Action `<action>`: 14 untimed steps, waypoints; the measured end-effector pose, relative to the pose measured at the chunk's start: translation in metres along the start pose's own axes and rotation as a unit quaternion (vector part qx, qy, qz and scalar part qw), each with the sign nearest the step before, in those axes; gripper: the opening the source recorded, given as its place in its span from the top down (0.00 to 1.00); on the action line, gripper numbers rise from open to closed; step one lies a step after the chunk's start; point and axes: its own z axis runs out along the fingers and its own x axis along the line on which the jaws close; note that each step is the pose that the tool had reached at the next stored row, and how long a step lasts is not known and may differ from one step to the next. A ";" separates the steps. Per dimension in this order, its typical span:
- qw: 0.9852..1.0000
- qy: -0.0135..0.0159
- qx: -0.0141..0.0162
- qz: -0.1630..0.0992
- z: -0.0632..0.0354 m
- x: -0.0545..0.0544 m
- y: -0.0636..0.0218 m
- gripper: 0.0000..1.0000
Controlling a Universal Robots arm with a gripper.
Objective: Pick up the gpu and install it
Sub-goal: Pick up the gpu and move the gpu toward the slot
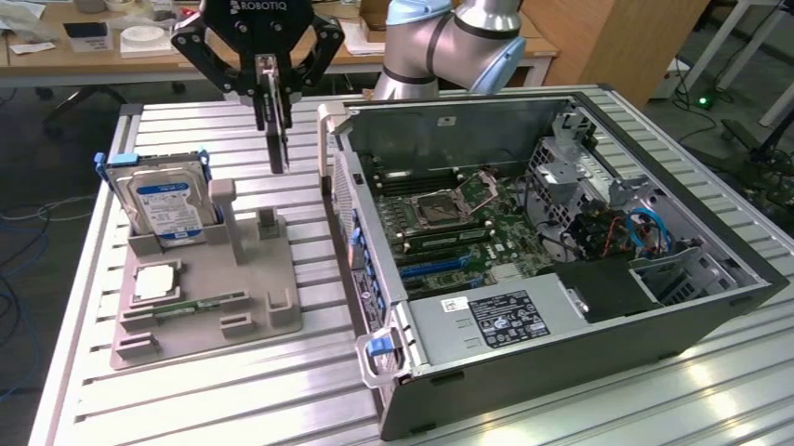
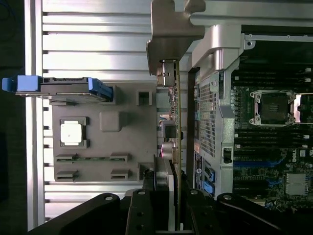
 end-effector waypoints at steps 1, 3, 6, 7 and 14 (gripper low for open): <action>1.000 0.000 0.000 0.000 0.0000 -0.001 0.0000 0.72; 1.000 0.000 0.000 0.000 0.0000 -0.003 0.0000 0.72; 1.000 0.000 0.000 0.000 0.0001 -0.005 0.0000 0.72; 1.000 0.000 0.000 0.000 0.0001 -0.006 0.0000 0.72; 1.000 0.000 0.000 0.000 0.0002 -0.012 0.0001 0.72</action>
